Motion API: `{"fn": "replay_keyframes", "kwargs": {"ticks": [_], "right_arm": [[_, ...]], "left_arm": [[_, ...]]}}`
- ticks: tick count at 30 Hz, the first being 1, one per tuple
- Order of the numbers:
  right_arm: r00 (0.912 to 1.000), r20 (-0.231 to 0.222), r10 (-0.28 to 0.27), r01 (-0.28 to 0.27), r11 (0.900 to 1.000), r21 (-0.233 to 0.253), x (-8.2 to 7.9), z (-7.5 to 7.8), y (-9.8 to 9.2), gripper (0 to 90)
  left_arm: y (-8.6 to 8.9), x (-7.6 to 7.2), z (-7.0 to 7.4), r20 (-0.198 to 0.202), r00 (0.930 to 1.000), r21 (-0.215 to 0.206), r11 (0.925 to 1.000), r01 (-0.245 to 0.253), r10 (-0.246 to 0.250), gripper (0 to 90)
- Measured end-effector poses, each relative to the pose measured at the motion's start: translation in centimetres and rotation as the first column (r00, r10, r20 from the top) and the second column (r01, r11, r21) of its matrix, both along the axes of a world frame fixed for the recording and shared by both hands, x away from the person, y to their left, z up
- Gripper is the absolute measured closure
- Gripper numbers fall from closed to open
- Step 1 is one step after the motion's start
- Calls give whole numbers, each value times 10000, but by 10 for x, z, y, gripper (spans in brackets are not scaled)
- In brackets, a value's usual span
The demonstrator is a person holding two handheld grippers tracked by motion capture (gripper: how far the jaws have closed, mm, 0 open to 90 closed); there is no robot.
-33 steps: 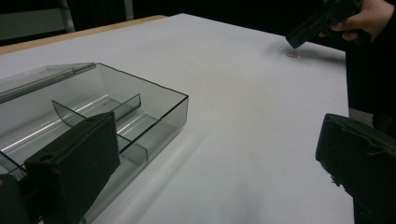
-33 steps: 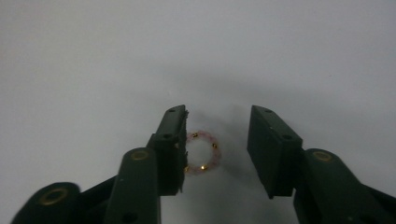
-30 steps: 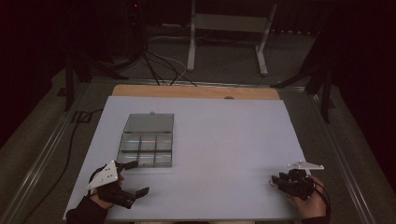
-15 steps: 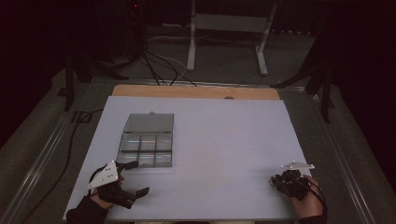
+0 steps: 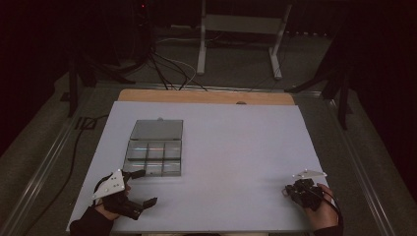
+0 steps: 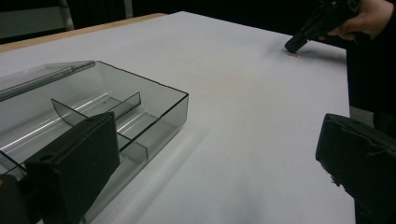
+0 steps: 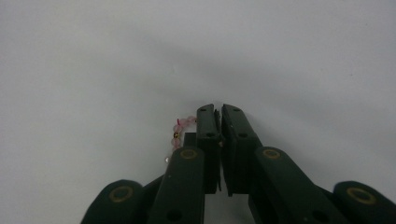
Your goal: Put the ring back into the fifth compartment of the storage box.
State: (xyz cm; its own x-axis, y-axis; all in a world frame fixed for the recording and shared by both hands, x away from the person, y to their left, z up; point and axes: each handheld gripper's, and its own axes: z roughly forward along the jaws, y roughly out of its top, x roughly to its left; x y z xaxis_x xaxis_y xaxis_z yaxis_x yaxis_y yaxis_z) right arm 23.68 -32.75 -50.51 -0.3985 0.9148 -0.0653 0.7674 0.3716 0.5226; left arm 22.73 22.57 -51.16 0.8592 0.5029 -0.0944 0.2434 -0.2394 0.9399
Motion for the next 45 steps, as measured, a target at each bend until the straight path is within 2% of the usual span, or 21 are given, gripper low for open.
{"fn": "replay_keyframes", "kwargs": {"ticks": [8, 18, 24, 35, 45], "right_arm": [[10000, 64, -68, 69, 9999, -93, -1, 0, 2, 875], [9990, 332, -296, 276, 9979, 587, -1, 5, -3, 876], [9981, 461, -420, 380, 9958, 832, -2, 9, -4, 876], [9958, 842, -354, 253, 9927, 1178, -3, 20, 2, 876], [9948, 1021, -28, -97, 9924, 1226, 3, 26, 15, 876]], "left_arm": [[0, 0, 0, 2, 10000, 18, 10000, 4, -4, 10], [0, 0, 0, -2, 10000, 22, 10000, 19, -19, 10], [0, 0, 0, 10, 10000, 23, 10000, -1, 1, 10], [0, 0, -1, -19, 10000, 66, 10000, -41, 41, 10], [-1, 0, -1, -17, 10000, 116, 9999, -34, 35, 10]]}}
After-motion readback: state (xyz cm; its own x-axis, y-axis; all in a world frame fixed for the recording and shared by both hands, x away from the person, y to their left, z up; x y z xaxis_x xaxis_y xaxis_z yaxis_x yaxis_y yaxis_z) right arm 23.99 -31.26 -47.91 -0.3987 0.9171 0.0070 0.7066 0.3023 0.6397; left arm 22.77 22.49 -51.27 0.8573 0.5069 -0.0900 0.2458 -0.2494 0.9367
